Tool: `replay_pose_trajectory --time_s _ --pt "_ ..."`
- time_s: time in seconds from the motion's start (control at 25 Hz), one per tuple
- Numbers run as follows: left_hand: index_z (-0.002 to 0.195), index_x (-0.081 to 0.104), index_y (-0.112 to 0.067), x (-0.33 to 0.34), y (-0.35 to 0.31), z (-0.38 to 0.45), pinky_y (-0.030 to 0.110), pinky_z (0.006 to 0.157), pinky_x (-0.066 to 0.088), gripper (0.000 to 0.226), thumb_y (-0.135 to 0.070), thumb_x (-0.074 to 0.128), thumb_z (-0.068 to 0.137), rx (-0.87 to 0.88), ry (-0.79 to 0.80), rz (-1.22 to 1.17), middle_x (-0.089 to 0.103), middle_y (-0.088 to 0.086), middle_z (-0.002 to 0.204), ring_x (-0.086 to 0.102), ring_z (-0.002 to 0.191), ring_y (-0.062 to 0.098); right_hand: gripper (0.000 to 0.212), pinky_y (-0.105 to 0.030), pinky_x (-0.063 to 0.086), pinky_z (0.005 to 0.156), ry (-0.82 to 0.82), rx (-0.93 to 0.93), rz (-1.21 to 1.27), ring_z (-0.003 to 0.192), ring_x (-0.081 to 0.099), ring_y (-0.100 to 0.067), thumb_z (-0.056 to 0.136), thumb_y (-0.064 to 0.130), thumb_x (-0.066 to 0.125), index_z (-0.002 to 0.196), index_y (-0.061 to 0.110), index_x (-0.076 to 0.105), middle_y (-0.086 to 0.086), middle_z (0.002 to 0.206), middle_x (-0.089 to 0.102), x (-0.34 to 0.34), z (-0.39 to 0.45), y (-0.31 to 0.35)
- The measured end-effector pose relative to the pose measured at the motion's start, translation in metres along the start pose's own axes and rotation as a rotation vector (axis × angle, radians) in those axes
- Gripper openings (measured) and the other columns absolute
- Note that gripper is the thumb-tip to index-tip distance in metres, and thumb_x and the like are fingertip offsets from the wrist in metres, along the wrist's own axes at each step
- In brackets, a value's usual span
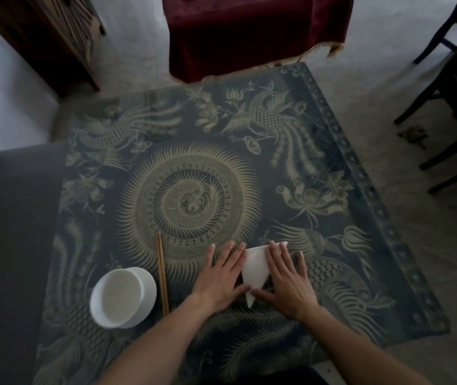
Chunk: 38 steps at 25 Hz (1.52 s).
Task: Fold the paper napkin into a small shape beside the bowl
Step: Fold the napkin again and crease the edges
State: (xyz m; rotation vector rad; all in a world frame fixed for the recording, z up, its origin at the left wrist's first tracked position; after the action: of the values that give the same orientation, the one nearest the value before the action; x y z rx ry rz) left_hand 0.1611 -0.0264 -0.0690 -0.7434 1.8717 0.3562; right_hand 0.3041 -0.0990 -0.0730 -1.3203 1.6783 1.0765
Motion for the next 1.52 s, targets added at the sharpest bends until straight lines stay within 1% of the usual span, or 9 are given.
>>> replay_pose_trajectory --time_s 0.2,0.48,0.68,0.72,0.8,0.92,1.08,1.32,1.52 --pt "0.153 -0.017 -0.025 0.004 0.004 0.0 0.06 0.113 -0.018 0.096 -0.079 0.025 0.086 0.011 0.038 -0.007 -0.027 -0.01 0.16 -0.028 0.145 0.023 0.125 -0.059 -0.013 0.113 0.035 0.024 0.063 0.14 -0.033 -0.024 0.066 0.097 0.022 0.149 0.013 -0.021 -0.003 0.157 -0.029 0.006 -0.001 0.0" --pt "0.149 -0.026 -0.03 0.008 0.012 0.001 0.062 0.11 -0.021 0.119 -0.093 0.033 0.067 -0.042 0.081 -0.058 -0.037 -0.007 0.156 -0.04 0.139 0.027 0.141 -0.064 -0.021 0.108 0.077 0.077 0.1 0.136 -0.04 -0.029 0.05 0.103 0.028 0.145 0.018 -0.031 -0.005 0.151 -0.04 0.009 -0.001 -0.003" --pt "0.15 -0.026 -0.026 0.01 0.018 0.003 0.061 0.111 -0.022 0.131 -0.097 0.035 0.058 -0.093 0.092 -0.096 -0.041 -0.003 0.154 -0.038 0.14 0.027 0.146 -0.06 -0.021 0.109 0.012 0.09 0.154 0.137 -0.038 -0.028 0.047 0.102 0.036 0.146 0.017 -0.03 -0.008 0.152 -0.039 0.004 -0.003 -0.004" --pt "0.152 -0.02 -0.024 0.007 0.02 0.004 0.059 0.112 -0.02 0.13 -0.096 0.035 0.059 -0.104 0.082 -0.123 -0.034 -0.003 0.157 -0.032 0.143 0.026 0.142 -0.059 -0.019 0.111 -0.029 0.093 0.183 0.139 -0.034 -0.027 0.051 0.1 0.039 0.148 0.018 -0.024 -0.007 0.155 -0.035 0.002 -0.004 -0.006" --pt "0.156 0.001 -0.022 -0.006 0.027 0.01 0.054 0.117 -0.008 0.114 -0.087 0.039 0.07 -0.127 0.015 -0.182 -0.003 -0.001 0.164 -0.006 0.149 0.024 0.124 -0.055 -0.012 0.115 -0.11 0.127 0.206 0.143 -0.027 -0.024 0.065 0.091 0.041 0.153 0.02 -0.008 -0.006 0.16 -0.02 -0.004 -0.009 -0.012" --pt "0.147 0.035 -0.029 -0.032 0.028 0.02 0.044 0.116 0.016 0.069 -0.06 0.051 0.087 -0.133 -0.142 -0.233 0.038 -0.001 0.141 0.032 0.134 0.022 0.094 -0.053 -0.003 0.117 -0.154 0.152 0.174 0.147 -0.015 -0.023 0.08 0.076 0.042 0.153 0.022 0.018 -0.006 0.163 0.002 -0.007 -0.012 -0.015" --pt "0.137 0.047 -0.031 -0.042 0.019 0.034 0.04 0.104 0.031 0.049 -0.045 0.056 0.091 -0.179 -0.116 -0.305 0.046 -0.003 0.127 0.04 0.124 0.021 0.083 -0.053 -0.001 0.117 -0.116 0.134 0.133 0.148 -0.007 -0.021 0.086 0.071 0.043 0.152 0.026 0.022 -0.002 0.163 0.006 -0.006 -0.012 -0.012" --pt "0.133 0.046 -0.035 -0.039 0.019 0.044 0.042 0.099 0.04 0.052 -0.038 0.064 0.084 -0.215 -0.016 -0.37 0.056 -0.002 0.122 0.044 0.119 0.023 0.082 -0.055 -0.002 0.116 -0.096 0.149 0.148 0.148 -0.008 -0.02 0.087 0.069 0.044 0.153 0.029 0.016 0.002 0.163 0.002 -0.007 -0.013 -0.013" --pt "0.103 0.055 -0.029 -0.032 0.019 0.048 0.034 0.082 0.041 0.029 -0.037 0.066 0.078 -0.263 0.057 -0.419 0.05 -0.002 0.11 0.043 0.11 0.021 0.081 -0.056 -0.001 0.115 -0.1 0.148 0.165 0.148 -0.008 -0.02 0.087 0.069 0.043 0.153 0.029 0.016 0.002 0.163 0.002 -0.007 -0.014 -0.013"
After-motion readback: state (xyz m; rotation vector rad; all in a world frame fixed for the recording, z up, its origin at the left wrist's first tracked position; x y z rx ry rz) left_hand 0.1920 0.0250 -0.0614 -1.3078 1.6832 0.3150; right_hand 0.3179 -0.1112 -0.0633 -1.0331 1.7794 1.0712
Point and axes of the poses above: each hand's wrist, its own z-axis towards the middle knuckle, its own x-axis out of the palm, y = z × x, the point moved 7 cm from there along z, towards the middle knuckle
